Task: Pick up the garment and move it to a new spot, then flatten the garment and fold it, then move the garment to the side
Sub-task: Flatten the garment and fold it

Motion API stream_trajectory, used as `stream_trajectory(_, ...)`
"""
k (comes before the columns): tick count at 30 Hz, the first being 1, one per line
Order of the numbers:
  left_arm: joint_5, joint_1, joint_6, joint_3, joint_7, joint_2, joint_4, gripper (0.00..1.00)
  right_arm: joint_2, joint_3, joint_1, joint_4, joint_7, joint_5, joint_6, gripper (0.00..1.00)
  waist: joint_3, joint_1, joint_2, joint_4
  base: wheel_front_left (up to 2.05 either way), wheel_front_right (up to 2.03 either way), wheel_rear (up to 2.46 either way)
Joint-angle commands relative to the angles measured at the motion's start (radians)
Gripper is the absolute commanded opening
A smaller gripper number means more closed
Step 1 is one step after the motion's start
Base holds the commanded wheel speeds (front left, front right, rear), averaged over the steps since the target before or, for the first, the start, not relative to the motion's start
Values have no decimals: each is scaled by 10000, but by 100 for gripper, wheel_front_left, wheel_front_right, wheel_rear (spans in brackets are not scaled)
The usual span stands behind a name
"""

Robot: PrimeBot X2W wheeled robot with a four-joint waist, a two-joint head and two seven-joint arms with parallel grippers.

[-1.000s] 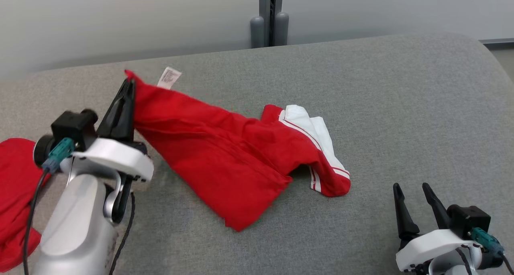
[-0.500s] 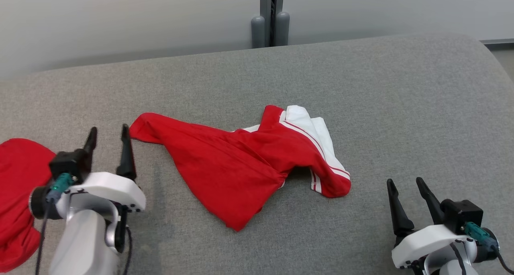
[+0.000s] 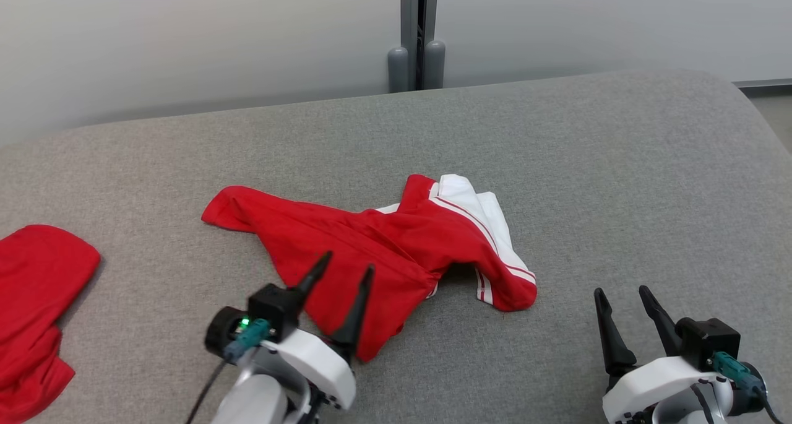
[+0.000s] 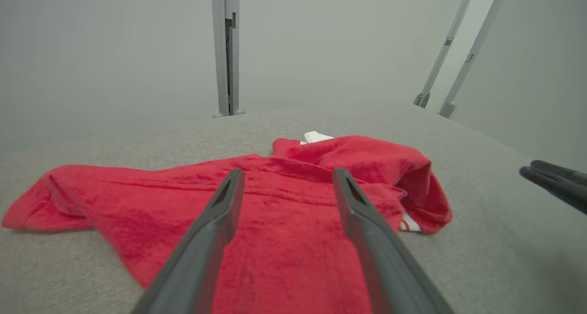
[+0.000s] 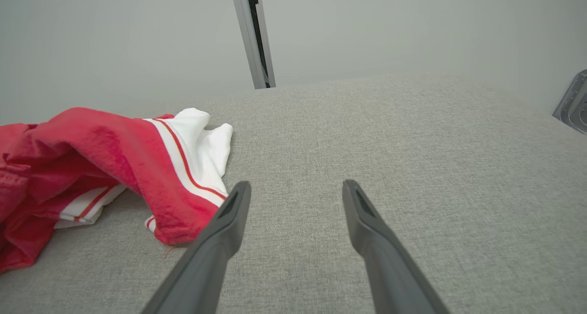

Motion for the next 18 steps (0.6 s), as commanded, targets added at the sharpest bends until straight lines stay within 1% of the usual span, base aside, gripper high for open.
stream_trajectory(1, -80, 0, -28, -115, -5, 51, -13, 100, -63, -26, 68, -22, -48, 19, 1, 100, 14, 0, -1, -19, 0, 0, 0)
stream_trajectory(5, -436, -250, -49, -1442, -5, 50, 175, 100, -60, -39, 106, -54, -48, -31, 1, 100, 86, 0, -1, -137, 0, 0, 0)
stream_trajectory(8, -627, -511, -44, -2173, -5, 51, 369, 100, -62, -67, 37, -52, -48, -45, 1, 100, 155, 0, -1, -230, 0, 0, 0)
stream_trajectory(15, -867, -1140, 187, -2927, -5, 44, 841, 100, -60, -47, -121, -113, -48, 0, 1, 100, 309, 0, -1, -441, 0, 0, 0)
stream_trajectory(18, -978, -1322, 366, -3101, -5, 51, 959, 100, -60, -39, -140, -148, -48, 46, 1, 100, 363, 0, -1, -513, 0, 0, 0)
